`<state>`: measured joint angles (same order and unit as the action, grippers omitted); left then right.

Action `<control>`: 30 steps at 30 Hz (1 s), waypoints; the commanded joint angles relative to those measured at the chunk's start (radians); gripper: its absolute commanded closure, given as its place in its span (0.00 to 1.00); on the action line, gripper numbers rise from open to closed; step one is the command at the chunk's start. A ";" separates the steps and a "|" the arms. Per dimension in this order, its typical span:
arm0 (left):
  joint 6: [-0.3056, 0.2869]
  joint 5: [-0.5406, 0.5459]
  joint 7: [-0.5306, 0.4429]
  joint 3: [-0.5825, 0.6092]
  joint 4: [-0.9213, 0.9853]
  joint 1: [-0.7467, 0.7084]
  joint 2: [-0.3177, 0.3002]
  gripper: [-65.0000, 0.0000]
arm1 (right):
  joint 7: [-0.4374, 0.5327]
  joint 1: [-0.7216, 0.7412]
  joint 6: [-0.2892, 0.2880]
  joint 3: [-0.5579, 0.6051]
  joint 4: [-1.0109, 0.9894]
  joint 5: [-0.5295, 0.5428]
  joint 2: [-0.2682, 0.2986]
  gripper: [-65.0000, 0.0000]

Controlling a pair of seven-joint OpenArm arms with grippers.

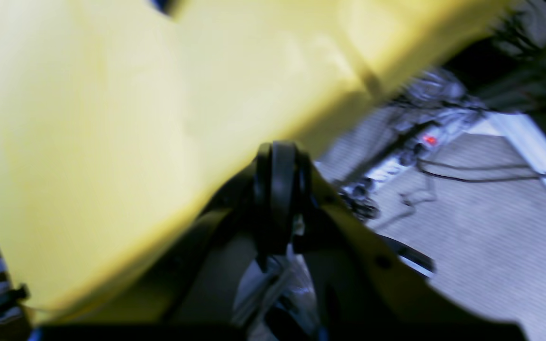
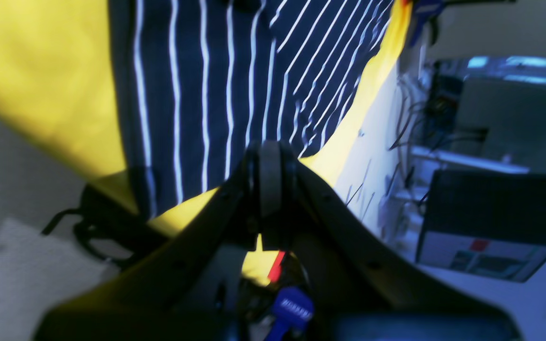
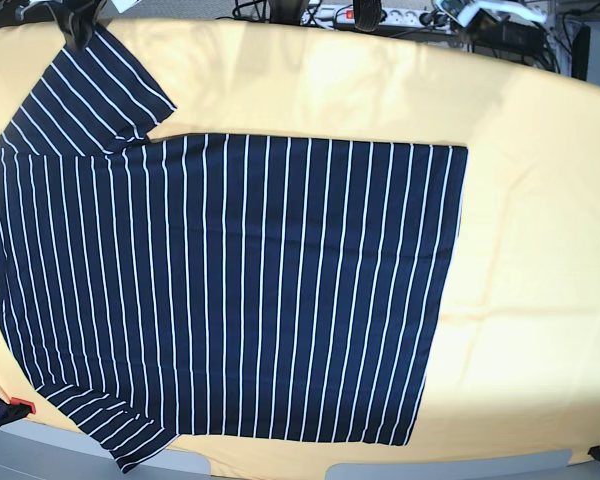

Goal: Fold the T-shirt properly
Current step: 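Move right gripper to the sleeve seam, left gripper to the hem corner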

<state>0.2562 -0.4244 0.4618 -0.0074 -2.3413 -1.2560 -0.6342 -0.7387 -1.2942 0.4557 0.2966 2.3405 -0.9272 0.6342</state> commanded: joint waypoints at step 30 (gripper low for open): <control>-0.560 0.064 -0.395 -0.013 0.335 0.603 -0.411 0.38 | 0.212 0.244 -0.285 -0.227 0.016 0.433 0.014 1.00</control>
<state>-0.3145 -0.3717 0.0837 -0.0113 -1.9945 -0.6537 -1.0271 -0.5388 -1.0416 0.1562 0.0750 2.3402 -0.4808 0.6376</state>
